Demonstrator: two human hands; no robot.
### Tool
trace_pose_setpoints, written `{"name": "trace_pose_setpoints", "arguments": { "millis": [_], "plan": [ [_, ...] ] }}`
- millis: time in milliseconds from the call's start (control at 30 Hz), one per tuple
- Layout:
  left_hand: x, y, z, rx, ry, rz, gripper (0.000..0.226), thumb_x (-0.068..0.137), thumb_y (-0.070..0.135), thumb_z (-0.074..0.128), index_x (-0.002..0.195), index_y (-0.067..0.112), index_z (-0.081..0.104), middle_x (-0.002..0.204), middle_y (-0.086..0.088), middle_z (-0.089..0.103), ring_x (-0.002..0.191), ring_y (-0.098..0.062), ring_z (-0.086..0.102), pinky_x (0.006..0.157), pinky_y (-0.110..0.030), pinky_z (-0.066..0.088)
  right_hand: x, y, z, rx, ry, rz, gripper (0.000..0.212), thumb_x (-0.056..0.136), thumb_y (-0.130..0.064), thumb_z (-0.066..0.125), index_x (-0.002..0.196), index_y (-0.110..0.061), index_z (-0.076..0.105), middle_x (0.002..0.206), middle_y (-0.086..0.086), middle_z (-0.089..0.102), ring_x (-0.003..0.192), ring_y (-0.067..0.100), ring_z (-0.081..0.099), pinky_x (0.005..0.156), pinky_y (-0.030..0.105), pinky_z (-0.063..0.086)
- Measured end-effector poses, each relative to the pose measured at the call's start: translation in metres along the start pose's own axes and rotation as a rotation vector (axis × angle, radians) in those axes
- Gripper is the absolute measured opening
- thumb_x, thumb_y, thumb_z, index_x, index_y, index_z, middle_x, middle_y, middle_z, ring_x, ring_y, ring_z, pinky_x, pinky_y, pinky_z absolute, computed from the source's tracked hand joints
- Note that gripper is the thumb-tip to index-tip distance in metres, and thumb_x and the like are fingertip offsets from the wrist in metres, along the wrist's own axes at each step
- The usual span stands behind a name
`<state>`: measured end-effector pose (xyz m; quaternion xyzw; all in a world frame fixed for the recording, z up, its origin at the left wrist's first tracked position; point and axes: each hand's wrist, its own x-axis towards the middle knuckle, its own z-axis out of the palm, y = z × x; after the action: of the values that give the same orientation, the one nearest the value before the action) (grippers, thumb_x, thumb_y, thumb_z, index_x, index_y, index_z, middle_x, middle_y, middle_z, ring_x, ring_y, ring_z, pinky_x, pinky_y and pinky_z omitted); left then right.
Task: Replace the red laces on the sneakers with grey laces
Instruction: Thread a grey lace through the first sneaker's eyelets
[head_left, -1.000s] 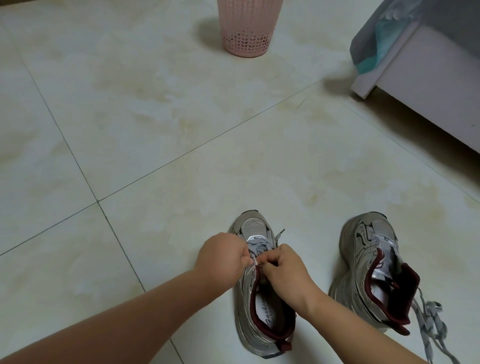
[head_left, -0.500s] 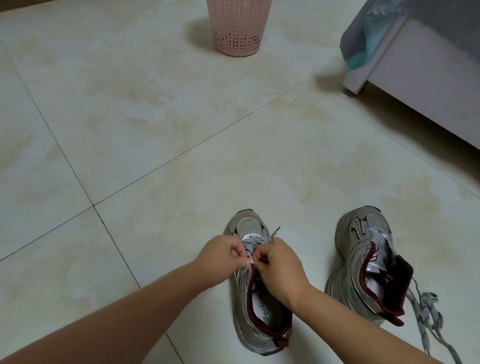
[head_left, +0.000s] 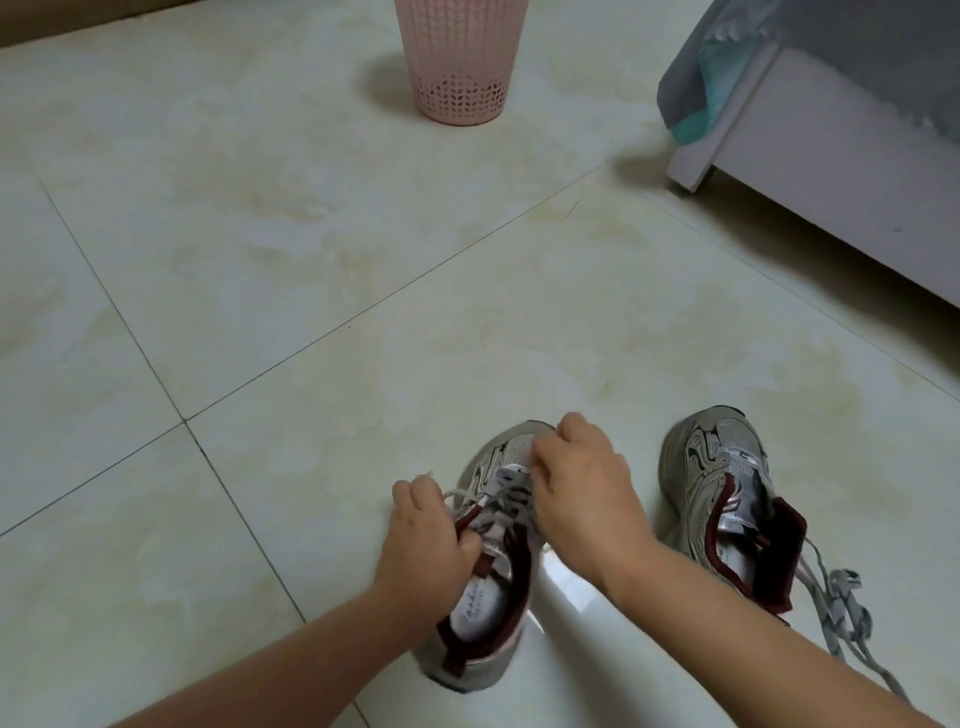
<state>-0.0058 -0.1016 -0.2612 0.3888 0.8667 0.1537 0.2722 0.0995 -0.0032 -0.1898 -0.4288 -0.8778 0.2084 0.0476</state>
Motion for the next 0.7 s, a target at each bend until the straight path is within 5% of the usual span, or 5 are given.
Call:
{"name": "trace_pose_setpoints", "arguments": {
  "millis": [133, 233, 367, 467, 700],
  "plan": [
    [0.005, -0.004, -0.004, 0.011, -0.109, 0.021, 0.018, 0.088, 0.027, 0.045, 0.092, 0.017, 0.030, 0.079, 0.002, 0.048, 0.074, -0.021, 0.049, 0.065, -0.030, 0.036, 0.003, 0.010, -0.022, 0.355, 0.029, 0.170, 0.019, 0.088, -0.007, 0.046, 0.071, -0.014, 0.053, 0.079, -0.002, 0.044, 0.076, 0.016, 0.044, 0.064, 0.016, 0.034],
    [0.007, -0.005, -0.003, 0.101, -0.140, 0.098, 0.016, 0.090, 0.030, 0.042, 0.087, 0.019, 0.030, 0.085, -0.003, 0.052, 0.076, -0.022, 0.048, 0.066, -0.030, 0.035, 0.000, 0.004, -0.017, 0.903, -0.037, 0.393, 0.027, 0.088, 0.000, 0.045, 0.064, -0.013, 0.046, 0.068, -0.001, 0.055, 0.061, 0.011, 0.048, 0.052, 0.012, 0.036],
    [0.005, -0.002, 0.003, 0.075, -0.166, 0.098, 0.016, 0.089, 0.027, 0.043, 0.087, 0.019, 0.030, 0.084, -0.003, 0.054, 0.078, -0.023, 0.053, 0.065, -0.030, 0.036, 0.004, -0.007, -0.005, 1.598, -0.155, 0.610, 0.032, 0.096, 0.000, 0.030, 0.066, -0.011, 0.039, 0.059, 0.008, 0.060, 0.057, 0.019, 0.055, 0.061, 0.024, 0.045],
    [0.003, -0.005, 0.005, 0.054, -0.151, 0.068, 0.016, 0.089, 0.025, 0.043, 0.086, 0.018, 0.028, 0.080, 0.000, 0.047, 0.074, -0.021, 0.044, 0.065, -0.029, 0.033, 0.011, -0.003, -0.013, 1.486, -0.096, 0.585, 0.035, 0.096, 0.000, 0.026, 0.065, -0.015, 0.031, 0.045, -0.003, 0.031, 0.043, 0.012, 0.027, 0.053, 0.028, 0.030],
    [0.000, -0.003, 0.005, 0.021, -0.134, 0.051, 0.017, 0.090, 0.023, 0.043, 0.086, 0.017, 0.028, 0.075, 0.002, 0.042, 0.072, -0.020, 0.042, 0.064, -0.028, 0.031, 0.027, 0.004, -0.068, 1.276, 0.125, 0.395, 0.036, 0.097, -0.007, 0.032, 0.063, -0.016, 0.034, 0.036, -0.012, 0.033, 0.032, 0.006, 0.026, 0.037, 0.019, 0.030]
  ]
}}
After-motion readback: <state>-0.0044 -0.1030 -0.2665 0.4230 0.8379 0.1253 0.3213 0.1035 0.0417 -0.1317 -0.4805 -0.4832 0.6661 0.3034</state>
